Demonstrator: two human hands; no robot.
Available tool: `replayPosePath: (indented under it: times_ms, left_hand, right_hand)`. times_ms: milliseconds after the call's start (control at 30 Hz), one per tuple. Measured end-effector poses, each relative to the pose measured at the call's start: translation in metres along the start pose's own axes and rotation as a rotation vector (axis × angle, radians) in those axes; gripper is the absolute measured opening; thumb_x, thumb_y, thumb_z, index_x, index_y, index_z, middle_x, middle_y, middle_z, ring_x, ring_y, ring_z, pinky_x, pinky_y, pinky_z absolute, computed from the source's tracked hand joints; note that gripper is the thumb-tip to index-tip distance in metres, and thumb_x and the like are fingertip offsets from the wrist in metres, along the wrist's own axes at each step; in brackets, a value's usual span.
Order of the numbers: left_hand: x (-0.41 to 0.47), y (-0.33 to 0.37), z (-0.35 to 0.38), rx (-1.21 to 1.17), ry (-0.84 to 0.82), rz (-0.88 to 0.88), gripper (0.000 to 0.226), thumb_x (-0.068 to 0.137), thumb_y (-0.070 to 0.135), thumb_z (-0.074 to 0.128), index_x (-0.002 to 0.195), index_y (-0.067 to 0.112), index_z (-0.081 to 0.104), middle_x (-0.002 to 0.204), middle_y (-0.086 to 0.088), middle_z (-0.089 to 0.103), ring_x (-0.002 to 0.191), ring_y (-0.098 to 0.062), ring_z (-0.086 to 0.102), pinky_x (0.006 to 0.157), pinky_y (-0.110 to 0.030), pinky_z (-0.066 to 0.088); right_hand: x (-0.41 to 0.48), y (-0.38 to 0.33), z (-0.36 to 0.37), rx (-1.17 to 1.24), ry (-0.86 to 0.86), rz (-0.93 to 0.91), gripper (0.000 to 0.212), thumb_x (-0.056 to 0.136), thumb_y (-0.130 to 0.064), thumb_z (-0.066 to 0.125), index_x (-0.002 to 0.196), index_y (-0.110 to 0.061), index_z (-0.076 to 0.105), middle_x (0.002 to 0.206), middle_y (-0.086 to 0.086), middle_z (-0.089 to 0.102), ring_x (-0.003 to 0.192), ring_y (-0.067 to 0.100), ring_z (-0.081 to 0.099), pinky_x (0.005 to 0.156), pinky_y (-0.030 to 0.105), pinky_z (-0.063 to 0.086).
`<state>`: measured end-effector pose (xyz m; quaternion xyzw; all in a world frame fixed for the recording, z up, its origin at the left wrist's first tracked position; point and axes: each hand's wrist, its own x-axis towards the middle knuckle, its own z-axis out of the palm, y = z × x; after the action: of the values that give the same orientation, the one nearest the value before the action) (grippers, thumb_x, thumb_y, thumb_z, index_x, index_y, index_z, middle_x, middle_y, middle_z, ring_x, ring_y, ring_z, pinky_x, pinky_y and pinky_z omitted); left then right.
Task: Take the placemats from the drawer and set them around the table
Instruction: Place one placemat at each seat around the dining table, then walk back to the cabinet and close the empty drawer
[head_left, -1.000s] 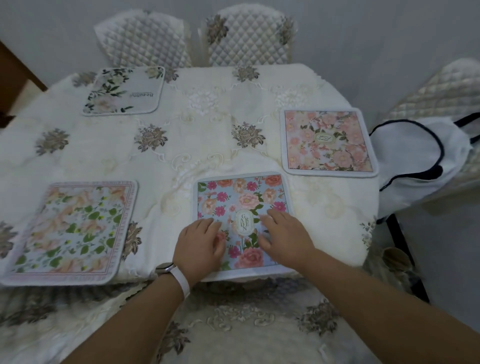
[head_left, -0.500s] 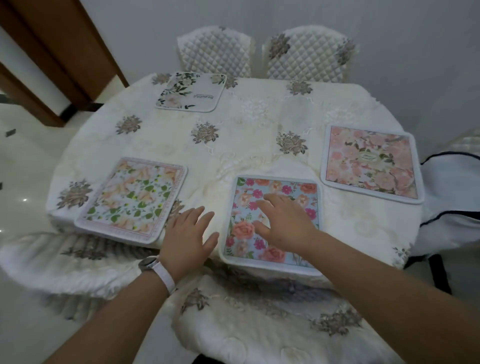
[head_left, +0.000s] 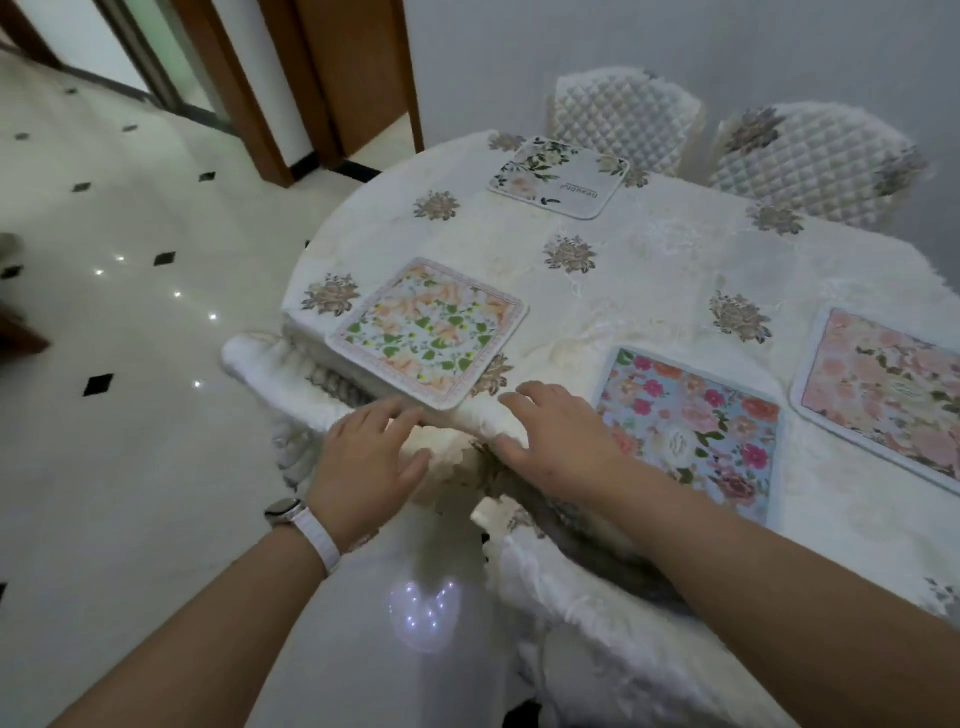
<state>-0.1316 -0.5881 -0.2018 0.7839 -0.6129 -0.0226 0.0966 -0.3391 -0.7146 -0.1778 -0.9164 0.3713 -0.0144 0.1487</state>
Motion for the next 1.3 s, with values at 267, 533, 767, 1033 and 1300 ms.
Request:
replayPosePath:
  times_ms: [267,533,767,1033,1300]
  left_hand:
    - [-0.127,-0.124,-0.034,0.006,0.082,-0.221,0.053,0.086,0.051,0.045,0.126,0.021,0.062,0.13,-0.008,0.061,0.116,-0.03,0.057,0.095,-0.044,0.043]
    - [-0.28,-0.225,-0.06,-0.01,0.145,-0.495,0.056,0.084,0.051,0.042,0.126,0.019,0.062,0.132,-0.009,0.059,0.121,-0.031,0.054,0.099,-0.046,0.04]
    - [-0.404,-0.278,-0.079,0.021,0.211,-0.762,0.055,0.085,0.051,0.042,0.126,0.019,0.062,0.131,-0.009,0.06,0.12,-0.03,0.054,0.098,-0.045,0.041]
    - [-0.508,-0.315,-0.088,0.032,0.245,-1.081,0.057,0.086,0.052,0.041,0.128,0.02,0.061,0.132,-0.01,0.059,0.12,-0.031,0.054,0.098,-0.046,0.041]
    - [-0.542,-0.392,-0.099,0.063,0.213,-1.316,0.062,0.086,0.055,0.035,0.131,0.02,0.059,0.135,-0.01,0.058,0.122,-0.03,0.053,0.1,-0.045,0.041]
  right_hand:
    - [0.012,-0.17,0.034,-0.053,-0.082,-0.221,0.056,0.089,-0.052,0.043,0.131,-0.018,0.055,0.134,0.008,0.053,0.12,0.03,0.05,0.097,0.043,0.043]
    - [0.003,-0.335,0.082,-0.063,-0.107,-0.469,0.056,0.09,-0.049,0.05,0.138,-0.02,0.051,0.137,0.005,0.052,0.124,0.028,0.048,0.101,0.043,0.041]
    - [-0.007,-0.468,0.118,-0.118,-0.171,-0.741,0.054,0.094,-0.048,0.047,0.142,-0.022,0.045,0.144,0.001,0.045,0.131,0.023,0.04,0.104,0.039,0.035]
    - [-0.008,-0.593,0.164,-0.129,-0.26,-1.025,0.055,0.093,-0.048,0.048,0.141,-0.021,0.046,0.143,0.002,0.046,0.129,0.025,0.042,0.101,0.039,0.037]
    - [0.036,-0.712,0.216,-0.1,-0.357,-1.239,0.054,0.094,-0.047,0.048,0.141,-0.02,0.047,0.143,0.002,0.046,0.131,0.024,0.041,0.102,0.038,0.037]
